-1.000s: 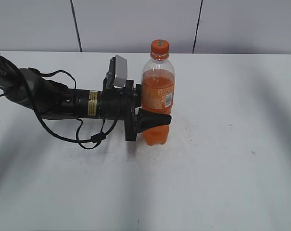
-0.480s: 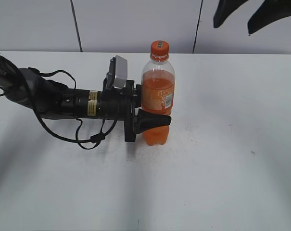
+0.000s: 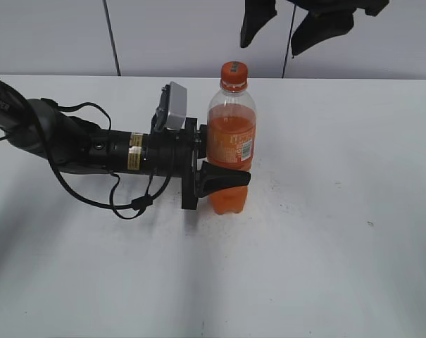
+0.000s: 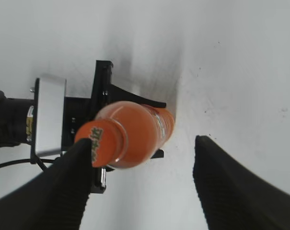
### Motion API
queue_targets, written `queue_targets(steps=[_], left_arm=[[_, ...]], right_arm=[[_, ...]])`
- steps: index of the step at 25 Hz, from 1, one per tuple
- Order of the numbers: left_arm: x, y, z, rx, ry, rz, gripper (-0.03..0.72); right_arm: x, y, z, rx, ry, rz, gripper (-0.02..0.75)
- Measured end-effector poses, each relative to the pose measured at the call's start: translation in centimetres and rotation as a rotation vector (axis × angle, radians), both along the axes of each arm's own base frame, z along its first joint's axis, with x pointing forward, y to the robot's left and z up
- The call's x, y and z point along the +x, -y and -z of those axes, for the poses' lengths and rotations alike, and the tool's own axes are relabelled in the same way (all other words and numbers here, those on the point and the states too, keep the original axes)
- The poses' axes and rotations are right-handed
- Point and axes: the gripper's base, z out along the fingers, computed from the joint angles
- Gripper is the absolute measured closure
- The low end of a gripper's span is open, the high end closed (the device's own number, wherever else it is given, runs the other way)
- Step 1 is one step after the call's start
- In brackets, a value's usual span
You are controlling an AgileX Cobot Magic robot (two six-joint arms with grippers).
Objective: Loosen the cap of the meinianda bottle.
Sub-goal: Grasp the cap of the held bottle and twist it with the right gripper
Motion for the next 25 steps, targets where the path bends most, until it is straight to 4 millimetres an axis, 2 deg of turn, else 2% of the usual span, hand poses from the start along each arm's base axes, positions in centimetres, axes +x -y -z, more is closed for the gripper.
queue_targets(steps=[8,16,21,25], left_arm=[[0.0,0.0,0.0,0.001,0.003,0.005,0.279],[0.0,0.0,0.0,0.002,0.003,0.006,0.279],[0.0,0.0,0.0,0.002,0.004,0.007,0.279],[0.0,0.0,0.0,0.002,0.004,0.008,0.279]], right_arm=[[0.9,-1.2,1.3,0.036,-0.003,0.001,0.245],[0.8,-2.7,2.8,0.022,-0.034,-0.029,0.244],[0.7,-2.9,2.8,0.022,-0.036,-0.034,0.245],[0.6,-2.9,2.9,0.014,-0.046,-0.041,0.281]])
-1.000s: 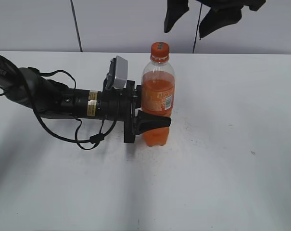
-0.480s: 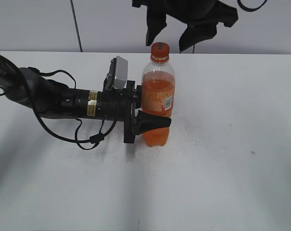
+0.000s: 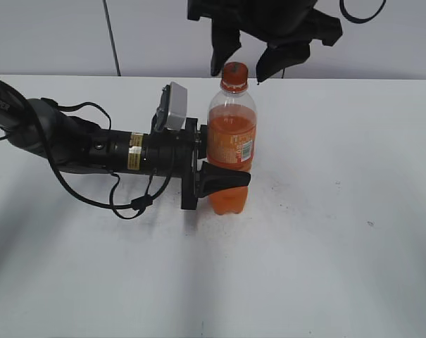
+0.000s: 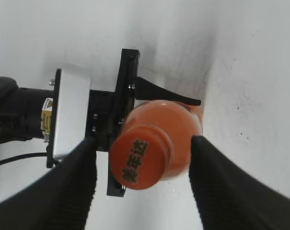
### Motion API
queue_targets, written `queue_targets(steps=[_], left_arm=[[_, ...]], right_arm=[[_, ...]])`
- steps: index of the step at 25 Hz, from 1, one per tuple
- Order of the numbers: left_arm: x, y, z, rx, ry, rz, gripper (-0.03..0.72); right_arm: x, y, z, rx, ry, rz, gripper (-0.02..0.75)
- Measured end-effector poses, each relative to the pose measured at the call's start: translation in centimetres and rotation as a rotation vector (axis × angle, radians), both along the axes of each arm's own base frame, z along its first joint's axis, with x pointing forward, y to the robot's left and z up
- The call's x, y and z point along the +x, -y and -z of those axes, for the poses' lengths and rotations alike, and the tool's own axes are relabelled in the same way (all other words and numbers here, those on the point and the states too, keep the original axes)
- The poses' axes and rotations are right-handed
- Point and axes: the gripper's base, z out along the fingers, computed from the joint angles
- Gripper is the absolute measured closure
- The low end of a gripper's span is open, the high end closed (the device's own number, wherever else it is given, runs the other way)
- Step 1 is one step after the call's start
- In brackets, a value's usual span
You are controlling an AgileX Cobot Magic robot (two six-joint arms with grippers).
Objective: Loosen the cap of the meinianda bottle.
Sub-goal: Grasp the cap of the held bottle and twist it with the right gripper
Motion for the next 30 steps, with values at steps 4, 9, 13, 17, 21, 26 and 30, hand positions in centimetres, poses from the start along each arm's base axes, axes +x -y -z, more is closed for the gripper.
queue_targets(steps=[4,9,13,17,21,26,30], left_arm=[[0.01,0.0,0.0,0.0,0.0,-0.001,0.279],[0.01,0.0,-0.01,-0.001,0.0,-0.002,0.279],[0.02,0.0,-0.01,-0.002,-0.001,-0.002,0.279],[0.03,0.0,-0.01,-0.001,-0.001,-0.004,0.279],[0.03,0.0,-0.02,-0.002,-0.002,-0.003,0.279],[0.0,-0.03,-0.02,-0.002,-0.001,0.001,0.279],[-0.03,-0.06,0.0,0.0,0.001,0.006,0.279]], right_arm=[[-0.07,0.03,0.32,-0.018,-0.023,-0.005,0.313],[-0.03,-0.01,0.45,-0.022,-0.025,-0.01,0.358],[-0.05,-0.17,0.35,-0.011,-0.019,-0.016,0.452],[-0.05,-0.18,0.35,-0.02,-0.011,-0.039,0.458],[-0.08,-0.22,0.34,-0.047,0.012,-0.119,0.458],[-0.19,-0.37,0.26,-0.144,0.099,-0.41,0.461],[-0.22,-0.35,0.22,-0.212,0.156,-0.59,0.466]])
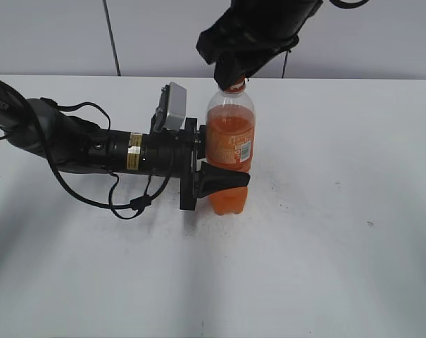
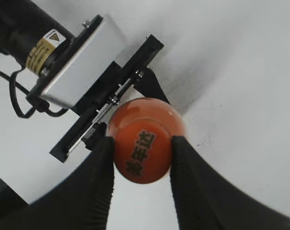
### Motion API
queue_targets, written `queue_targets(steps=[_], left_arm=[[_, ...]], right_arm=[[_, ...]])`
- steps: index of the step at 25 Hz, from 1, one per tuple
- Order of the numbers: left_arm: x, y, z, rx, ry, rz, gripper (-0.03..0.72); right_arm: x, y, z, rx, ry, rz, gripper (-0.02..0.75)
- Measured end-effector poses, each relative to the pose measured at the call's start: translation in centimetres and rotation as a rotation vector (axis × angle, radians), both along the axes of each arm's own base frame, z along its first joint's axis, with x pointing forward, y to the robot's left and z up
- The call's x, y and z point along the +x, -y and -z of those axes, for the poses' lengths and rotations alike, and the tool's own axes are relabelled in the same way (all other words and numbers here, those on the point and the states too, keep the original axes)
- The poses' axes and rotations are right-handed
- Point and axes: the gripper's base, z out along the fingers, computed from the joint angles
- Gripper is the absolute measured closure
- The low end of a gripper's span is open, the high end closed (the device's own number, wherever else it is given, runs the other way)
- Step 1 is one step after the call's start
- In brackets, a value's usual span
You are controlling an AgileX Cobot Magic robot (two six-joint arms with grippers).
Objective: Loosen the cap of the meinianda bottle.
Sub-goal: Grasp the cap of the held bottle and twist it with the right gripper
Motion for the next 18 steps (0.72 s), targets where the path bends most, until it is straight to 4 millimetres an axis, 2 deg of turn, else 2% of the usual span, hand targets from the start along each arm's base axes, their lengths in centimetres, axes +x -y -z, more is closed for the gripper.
queue_targets(steps=[5,11,18], left_arm=[[-0.04,-0.04,0.02,0.002,0.001,0.006,0.279],[-0.06,-0.03,0.01,0.005,0.011,0.014,0.28],[-0.1,0.0,0.02,0.005,0.014,0.018,0.281]], right_arm=[[-0.08,0.02,0.01,-0.101,0.086,-0.273,0.466],[-0.27,0.19,0.01,-0.201,0.141,-0.513,0.466],[-0.32,0.27,-0.1,-0.235,0.165,-0.596,0.466]])
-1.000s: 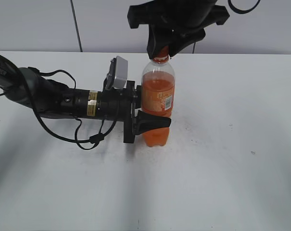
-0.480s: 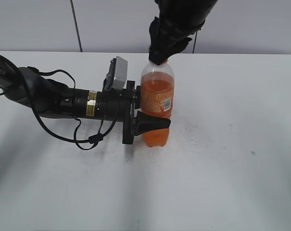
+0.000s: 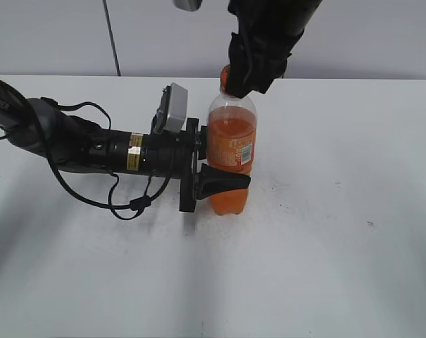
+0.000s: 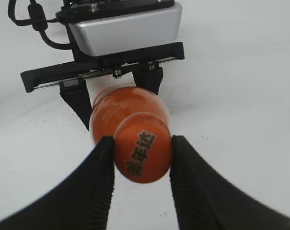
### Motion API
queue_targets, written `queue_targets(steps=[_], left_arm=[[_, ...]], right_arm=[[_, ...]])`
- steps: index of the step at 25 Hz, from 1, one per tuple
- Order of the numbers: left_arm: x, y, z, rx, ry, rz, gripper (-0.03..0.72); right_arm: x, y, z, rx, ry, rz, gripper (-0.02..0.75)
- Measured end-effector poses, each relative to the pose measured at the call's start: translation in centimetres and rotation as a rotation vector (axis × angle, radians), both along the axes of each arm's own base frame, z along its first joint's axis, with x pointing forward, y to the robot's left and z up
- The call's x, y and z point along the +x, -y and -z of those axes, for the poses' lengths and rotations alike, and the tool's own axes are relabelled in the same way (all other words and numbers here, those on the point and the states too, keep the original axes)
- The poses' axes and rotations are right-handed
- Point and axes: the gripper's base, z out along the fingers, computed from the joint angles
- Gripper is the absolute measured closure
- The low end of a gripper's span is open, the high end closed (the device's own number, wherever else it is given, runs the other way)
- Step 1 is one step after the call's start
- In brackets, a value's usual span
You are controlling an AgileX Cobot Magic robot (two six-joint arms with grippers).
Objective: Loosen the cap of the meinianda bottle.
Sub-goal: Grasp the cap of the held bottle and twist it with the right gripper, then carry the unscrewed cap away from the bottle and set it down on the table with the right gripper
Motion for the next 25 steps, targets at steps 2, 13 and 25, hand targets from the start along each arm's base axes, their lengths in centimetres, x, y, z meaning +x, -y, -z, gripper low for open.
queue_targets(steps=[2,13,25], left_arm=[[0.0,0.0,0.0,0.0,0.002,0.0,0.281],[-0.1,0.1,0.0,-0.001,-0.001,0.007,0.281],[-0.1,0.1,0.0,0.0,-0.003,0.006,0.281]], right_arm=[[-0.1,0.0,-0.1,0.002,0.003,-0.001,0.466],[-0.9,0.6,-1.6,0.026,0.019,-0.003,0.468],[-1.6,1.3,-2.7,0.178,-0.112,0.419,0.468]])
